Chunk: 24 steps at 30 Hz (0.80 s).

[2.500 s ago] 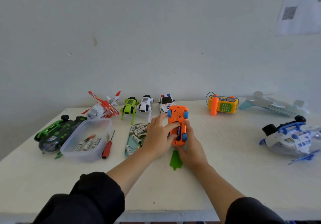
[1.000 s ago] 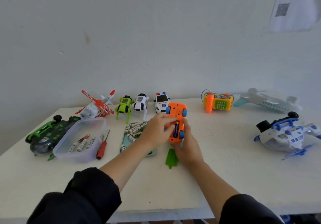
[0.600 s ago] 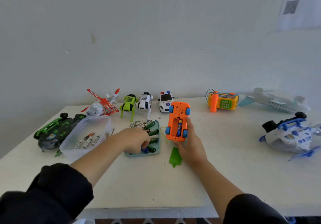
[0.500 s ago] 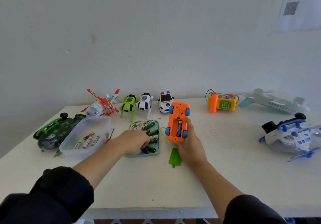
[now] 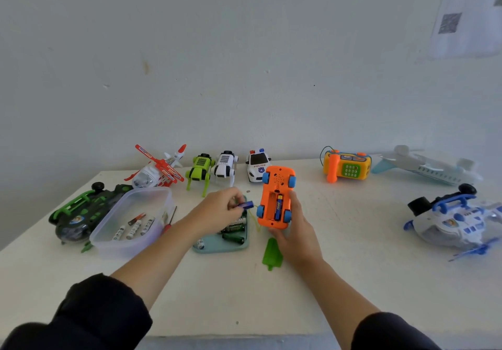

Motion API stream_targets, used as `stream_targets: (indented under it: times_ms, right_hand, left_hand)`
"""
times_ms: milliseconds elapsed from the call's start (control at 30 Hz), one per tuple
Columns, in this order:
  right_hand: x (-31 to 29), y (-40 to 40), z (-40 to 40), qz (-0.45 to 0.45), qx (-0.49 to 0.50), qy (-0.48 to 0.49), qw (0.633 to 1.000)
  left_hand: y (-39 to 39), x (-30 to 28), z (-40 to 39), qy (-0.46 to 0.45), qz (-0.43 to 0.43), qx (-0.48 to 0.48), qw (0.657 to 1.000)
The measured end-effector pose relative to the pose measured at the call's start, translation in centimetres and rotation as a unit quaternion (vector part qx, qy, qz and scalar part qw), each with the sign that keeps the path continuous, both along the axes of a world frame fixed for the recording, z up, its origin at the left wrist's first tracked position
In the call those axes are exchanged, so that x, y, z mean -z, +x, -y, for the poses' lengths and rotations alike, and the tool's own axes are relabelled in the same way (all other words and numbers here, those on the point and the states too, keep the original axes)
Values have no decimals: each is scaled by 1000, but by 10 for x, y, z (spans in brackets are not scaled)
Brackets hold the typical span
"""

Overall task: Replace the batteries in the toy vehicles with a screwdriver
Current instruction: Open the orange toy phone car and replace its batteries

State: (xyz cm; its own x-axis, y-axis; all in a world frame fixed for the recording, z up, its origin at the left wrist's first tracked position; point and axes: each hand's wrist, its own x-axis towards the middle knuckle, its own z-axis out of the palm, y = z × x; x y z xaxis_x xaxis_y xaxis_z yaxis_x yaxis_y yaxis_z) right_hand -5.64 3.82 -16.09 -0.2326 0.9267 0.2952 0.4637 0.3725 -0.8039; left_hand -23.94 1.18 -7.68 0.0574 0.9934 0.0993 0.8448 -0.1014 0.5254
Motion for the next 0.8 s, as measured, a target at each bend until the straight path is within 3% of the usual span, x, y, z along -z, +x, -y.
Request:
stream_targets:
  times_ms: [167,400,567,667,800]
  right_hand:
    - [-2,2,5,26,9,50,998]
    - [-8,5,9,45,8,75,996]
    - [-8,5,8,50,8,82,995]
    - [-8,4,8,50,7,76,996]
    - [-7,3,8,55,8,87,995]
  left_hand:
    - [37,8,-1,126,66,-5,990]
    - [61,17,-10,216,91,-60,970]
    - [64,24,-6,268,67,-44,960]
    - [59,34,-5,306,7,1,952]
    - [57,37,-9,299,14,-33,954]
